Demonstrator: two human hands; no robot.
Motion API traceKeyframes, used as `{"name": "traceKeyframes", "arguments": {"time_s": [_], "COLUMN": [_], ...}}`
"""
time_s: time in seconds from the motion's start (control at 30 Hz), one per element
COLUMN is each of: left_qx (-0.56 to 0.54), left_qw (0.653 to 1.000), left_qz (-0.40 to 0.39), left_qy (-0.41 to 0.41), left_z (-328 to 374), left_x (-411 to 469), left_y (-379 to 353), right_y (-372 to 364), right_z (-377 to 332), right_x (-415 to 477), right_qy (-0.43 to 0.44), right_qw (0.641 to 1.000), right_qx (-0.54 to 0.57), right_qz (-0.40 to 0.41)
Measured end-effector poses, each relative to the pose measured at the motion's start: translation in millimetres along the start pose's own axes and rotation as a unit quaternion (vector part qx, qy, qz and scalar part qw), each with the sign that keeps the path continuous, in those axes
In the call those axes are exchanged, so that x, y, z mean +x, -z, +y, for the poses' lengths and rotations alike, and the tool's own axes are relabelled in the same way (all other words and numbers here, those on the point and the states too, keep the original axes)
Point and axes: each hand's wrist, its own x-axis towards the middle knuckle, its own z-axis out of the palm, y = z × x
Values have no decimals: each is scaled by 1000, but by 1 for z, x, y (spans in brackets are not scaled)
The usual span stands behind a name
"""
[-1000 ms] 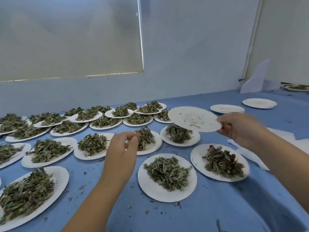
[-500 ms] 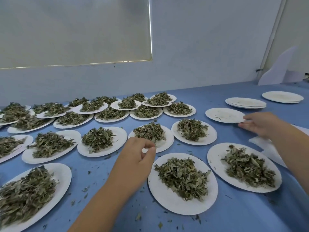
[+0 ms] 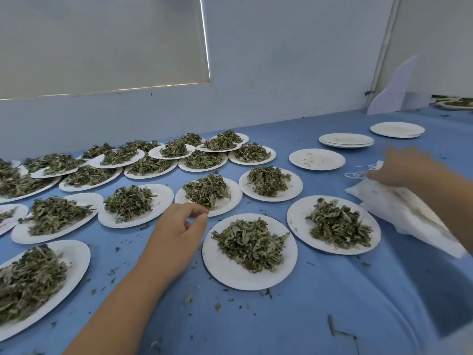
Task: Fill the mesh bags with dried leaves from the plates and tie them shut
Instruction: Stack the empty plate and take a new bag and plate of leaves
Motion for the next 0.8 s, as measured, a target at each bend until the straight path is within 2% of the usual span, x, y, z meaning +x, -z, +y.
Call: {"name": "traceKeyframes", "arguments": {"time_s": [0.07, 0.13, 0.3, 0.37, 0.6, 0.8], "left_qx": [7, 14, 16, 16, 30, 43], "left_qw": [1000, 1000, 999, 999, 999, 999], "left_qz": [-7, -6, -3, -1, 5, 1], "left_qy": [8, 15, 28, 31, 21, 10], "left_z": [1, 2, 3, 3, 5, 7], "left_x": [0, 0, -1, -2, -4, -8], "left_y": [-3, -5, -5, -4, -2, -2], "right_y": [-2, -6, -2, 5, 15, 3], "right_z": [13, 23, 37, 36, 23, 40], "right_x": [-9, -19, -35, -38, -64, -54], "right_qy": [-1, 43, 32, 38, 37, 0], "right_qw": [999, 998, 999, 998, 991, 1000], "right_qx": [-1, -7, 39, 43, -106, -24], "right_qz": [-40, -51, 8, -4, -77, 11]}}
